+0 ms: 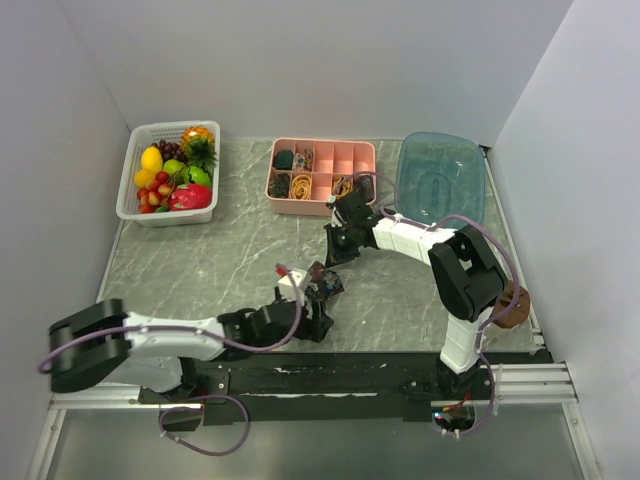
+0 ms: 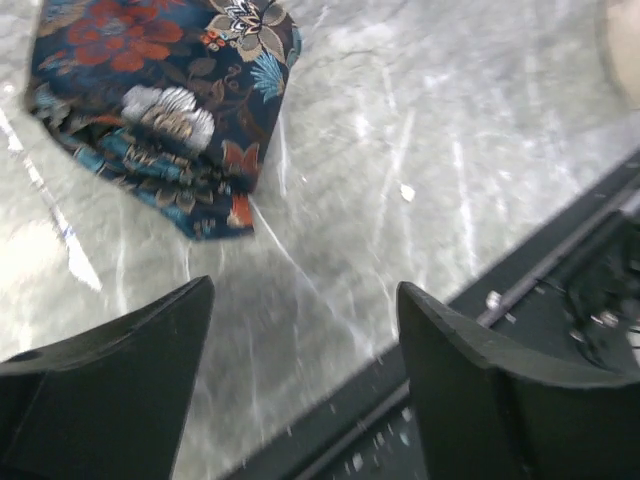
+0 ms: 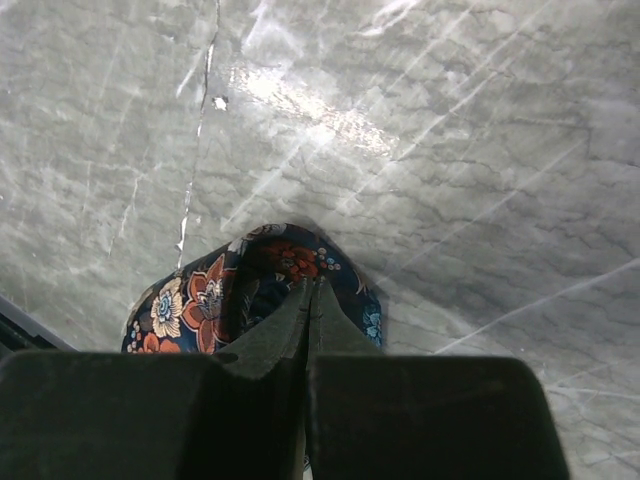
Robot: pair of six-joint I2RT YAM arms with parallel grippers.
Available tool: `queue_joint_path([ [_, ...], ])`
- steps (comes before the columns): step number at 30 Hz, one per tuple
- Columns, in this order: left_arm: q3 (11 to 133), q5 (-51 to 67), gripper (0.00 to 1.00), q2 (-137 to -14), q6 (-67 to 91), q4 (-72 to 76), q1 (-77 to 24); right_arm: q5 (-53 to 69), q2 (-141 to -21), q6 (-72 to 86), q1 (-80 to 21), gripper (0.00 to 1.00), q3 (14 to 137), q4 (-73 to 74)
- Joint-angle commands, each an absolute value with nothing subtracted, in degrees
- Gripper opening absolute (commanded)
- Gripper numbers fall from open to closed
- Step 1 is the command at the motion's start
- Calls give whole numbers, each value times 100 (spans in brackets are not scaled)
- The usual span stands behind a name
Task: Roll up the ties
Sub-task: Roll the tie at the center of the board.
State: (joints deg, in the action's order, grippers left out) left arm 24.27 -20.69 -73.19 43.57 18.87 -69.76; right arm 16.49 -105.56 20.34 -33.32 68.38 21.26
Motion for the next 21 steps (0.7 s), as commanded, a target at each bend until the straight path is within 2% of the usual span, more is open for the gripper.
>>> queue_joint_path([
  [1,2049,-2582,87,-6365,4859,1337,-7040,1468,-10354,2118,-3252,0,6944,2153],
  [3,1995,-2707,98,-5855,5244,1065,-6979,1433,-10319,2136,-3226,0,6891,2144],
  [4,1926,-2542,99,-5714,5317,985,-6918,1398,-10249,2162,-3208,0,6873,2127],
  [10,1767,-1443,97,-5291,6125,1150,-5925,1187,-9836,2390,-3059,0,6645,1934],
  [16,1539,-151,96,-5844,6749,2230,-5134,1519,-9257,2707,-2506,5,6092,1425],
  [17,1503,-45,96,-6071,6854,2615,-4985,1747,-9168,2724,-2435,21,5873,1145],
  [19,1406,140,96,-6327,7066,3031,-4896,2003,-8861,2733,-2303,43,5626,819],
  [20,1380,141,97,-6554,7232,3154,-4869,2082,-8764,2733,-2294,63,5416,539],
  [21,1284,184,96,-6678,7329,3564,-4852,2292,-8684,2716,-2285,73,5318,423],
])
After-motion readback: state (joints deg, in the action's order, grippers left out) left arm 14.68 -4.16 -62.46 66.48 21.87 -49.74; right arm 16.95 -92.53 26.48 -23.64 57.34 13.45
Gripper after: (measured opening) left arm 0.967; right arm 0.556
